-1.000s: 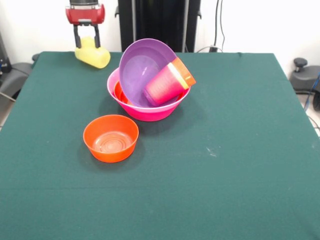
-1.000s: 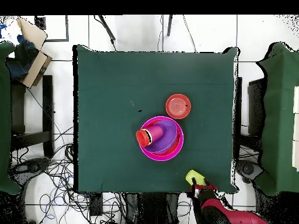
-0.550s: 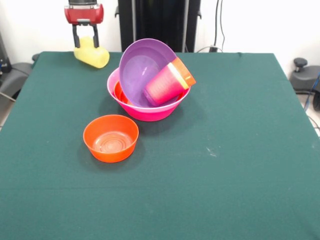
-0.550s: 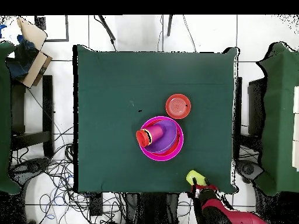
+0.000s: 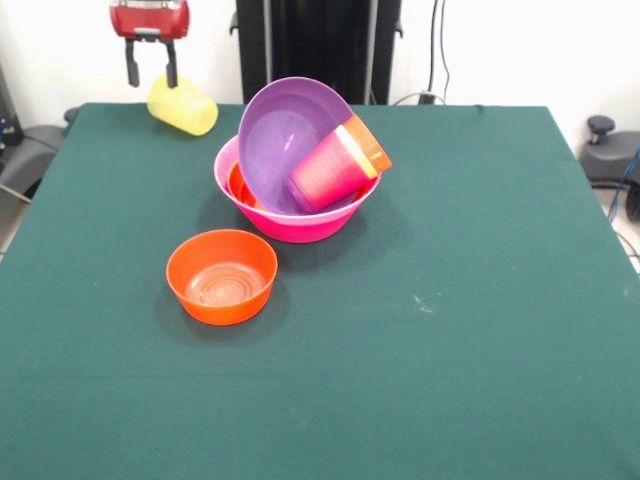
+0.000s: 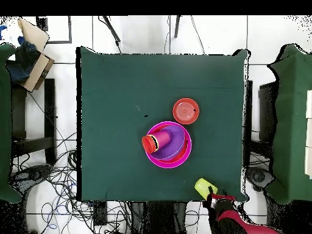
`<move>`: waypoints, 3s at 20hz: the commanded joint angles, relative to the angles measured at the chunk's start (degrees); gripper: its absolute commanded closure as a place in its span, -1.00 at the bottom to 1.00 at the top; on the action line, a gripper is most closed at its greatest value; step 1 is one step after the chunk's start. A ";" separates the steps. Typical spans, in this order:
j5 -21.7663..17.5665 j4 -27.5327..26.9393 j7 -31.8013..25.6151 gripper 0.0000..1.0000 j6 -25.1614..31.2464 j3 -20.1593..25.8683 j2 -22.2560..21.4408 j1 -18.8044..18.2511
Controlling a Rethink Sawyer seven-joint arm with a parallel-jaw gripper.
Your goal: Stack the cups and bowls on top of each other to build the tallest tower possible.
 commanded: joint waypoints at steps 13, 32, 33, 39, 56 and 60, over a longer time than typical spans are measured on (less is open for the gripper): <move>0.25 2.99 2.47 -1.00 7.59 5.95 -3.39 -1.81; -3.04 -1.02 4.76 -1.00 -4.67 -6.91 7.34 1.82; -2.95 -1.46 4.80 -1.00 -4.93 -6.79 8.30 1.85; -3.91 -3.75 4.19 -1.00 -3.73 -3.38 12.34 -0.28; -5.66 -5.13 2.29 -1.00 2.76 5.11 13.83 -5.63; -5.61 -5.24 1.55 -1.00 4.37 6.23 13.45 -6.76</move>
